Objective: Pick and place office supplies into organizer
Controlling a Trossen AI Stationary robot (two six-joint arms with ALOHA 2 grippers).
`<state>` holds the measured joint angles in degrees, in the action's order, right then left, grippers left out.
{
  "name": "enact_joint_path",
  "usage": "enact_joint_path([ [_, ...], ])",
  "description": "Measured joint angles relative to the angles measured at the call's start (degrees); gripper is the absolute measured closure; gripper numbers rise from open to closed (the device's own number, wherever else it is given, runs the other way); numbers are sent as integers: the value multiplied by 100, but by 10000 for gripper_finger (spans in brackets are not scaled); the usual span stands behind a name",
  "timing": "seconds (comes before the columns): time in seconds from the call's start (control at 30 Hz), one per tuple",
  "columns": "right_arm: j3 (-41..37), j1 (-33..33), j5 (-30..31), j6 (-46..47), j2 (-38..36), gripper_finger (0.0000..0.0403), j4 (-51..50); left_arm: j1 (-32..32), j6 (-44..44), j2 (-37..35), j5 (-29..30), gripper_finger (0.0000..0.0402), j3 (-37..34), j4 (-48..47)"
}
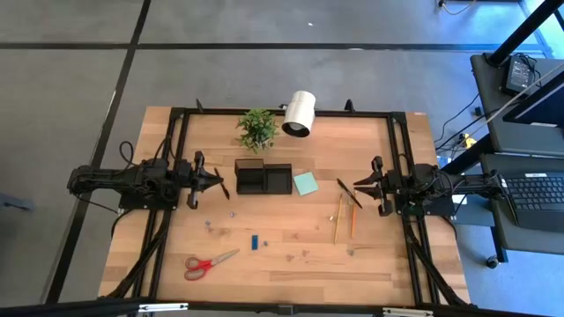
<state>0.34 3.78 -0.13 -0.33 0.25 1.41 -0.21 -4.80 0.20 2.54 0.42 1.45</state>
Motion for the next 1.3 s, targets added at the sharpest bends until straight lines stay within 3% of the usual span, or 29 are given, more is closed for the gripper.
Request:
enact_joint_path([
  [0.07,0,1,-4,168,-1,340,10,-2,0,-2,0,398,-2,0],
  [0.27,-1,0,0,1793,-2,340,229,0,0,0,-1,398,-1,-1],
  [0.6,2,1,32,1984,-2,340,269,0,98,-2,6,398,0,0],
  [0.83,2,-1,352,2962,-2,340,415,0,598,-2,99,398,-1,0],
  [1.07,-1,-1,485,2989,-1,339,351,-2,603,-2,119,398,0,0],
  [1.17,1,-1,507,2877,-1,325,351,0,603,-1,136,398,-2,0],
  [1.3,0,-1,743,2856,0,275,347,0,603,0,136,398,-1,1],
])
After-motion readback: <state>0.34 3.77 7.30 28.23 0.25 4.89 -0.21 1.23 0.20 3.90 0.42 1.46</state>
